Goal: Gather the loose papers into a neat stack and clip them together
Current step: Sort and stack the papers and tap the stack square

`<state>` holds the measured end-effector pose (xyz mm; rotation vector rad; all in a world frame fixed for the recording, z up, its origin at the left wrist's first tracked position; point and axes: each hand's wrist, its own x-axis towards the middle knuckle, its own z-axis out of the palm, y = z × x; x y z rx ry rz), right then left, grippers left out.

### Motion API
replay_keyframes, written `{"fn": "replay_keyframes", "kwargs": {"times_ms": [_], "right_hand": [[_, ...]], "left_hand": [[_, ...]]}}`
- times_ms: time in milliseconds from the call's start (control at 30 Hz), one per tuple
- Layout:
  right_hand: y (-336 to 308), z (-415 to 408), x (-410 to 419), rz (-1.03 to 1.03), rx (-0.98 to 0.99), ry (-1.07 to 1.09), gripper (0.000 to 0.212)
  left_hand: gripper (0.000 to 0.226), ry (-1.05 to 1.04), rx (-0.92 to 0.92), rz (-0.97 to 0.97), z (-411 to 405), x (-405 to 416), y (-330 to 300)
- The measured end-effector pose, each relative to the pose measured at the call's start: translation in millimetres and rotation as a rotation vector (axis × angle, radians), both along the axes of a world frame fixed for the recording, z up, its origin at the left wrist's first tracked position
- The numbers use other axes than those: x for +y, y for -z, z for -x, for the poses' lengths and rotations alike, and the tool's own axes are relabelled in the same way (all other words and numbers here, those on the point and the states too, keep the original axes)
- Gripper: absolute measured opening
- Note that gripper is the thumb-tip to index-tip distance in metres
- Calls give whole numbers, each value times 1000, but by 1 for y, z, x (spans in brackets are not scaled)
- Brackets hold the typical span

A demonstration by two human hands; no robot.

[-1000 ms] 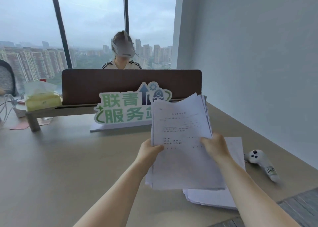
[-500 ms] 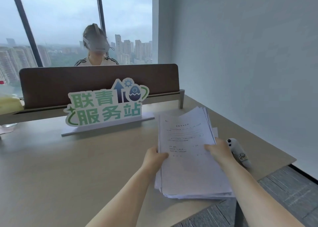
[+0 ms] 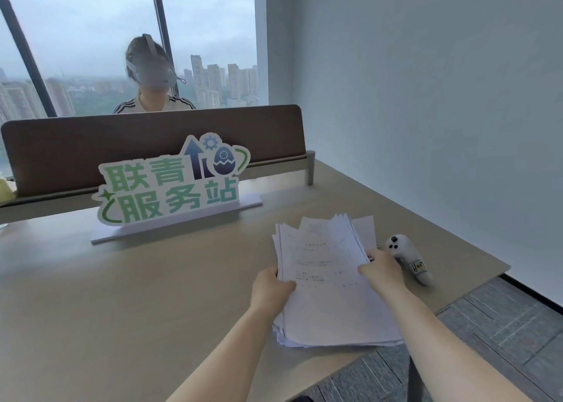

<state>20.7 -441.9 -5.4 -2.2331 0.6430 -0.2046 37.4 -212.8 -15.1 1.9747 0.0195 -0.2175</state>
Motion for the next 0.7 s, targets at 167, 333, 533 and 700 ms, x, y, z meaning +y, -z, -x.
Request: {"fn": "replay_keyframes", "kwargs": {"times_ms": [167, 333, 533, 700], "right_hand": [[6, -4, -7, 35, 40, 37, 39], [-7, 2, -5, -42, 22, 100, 50], [-11, -2, -17, -172, 105, 138, 42], [-18, -4, -19, -330, 161, 169, 52]], "left_hand": [[11, -24, -49, -55, 5, -2, 1], [13, -17, -82, -79, 8, -5, 1], [22, -25, -97, -98, 8, -5, 1], [15, -32, -103, -131, 9, -5, 3]]}}
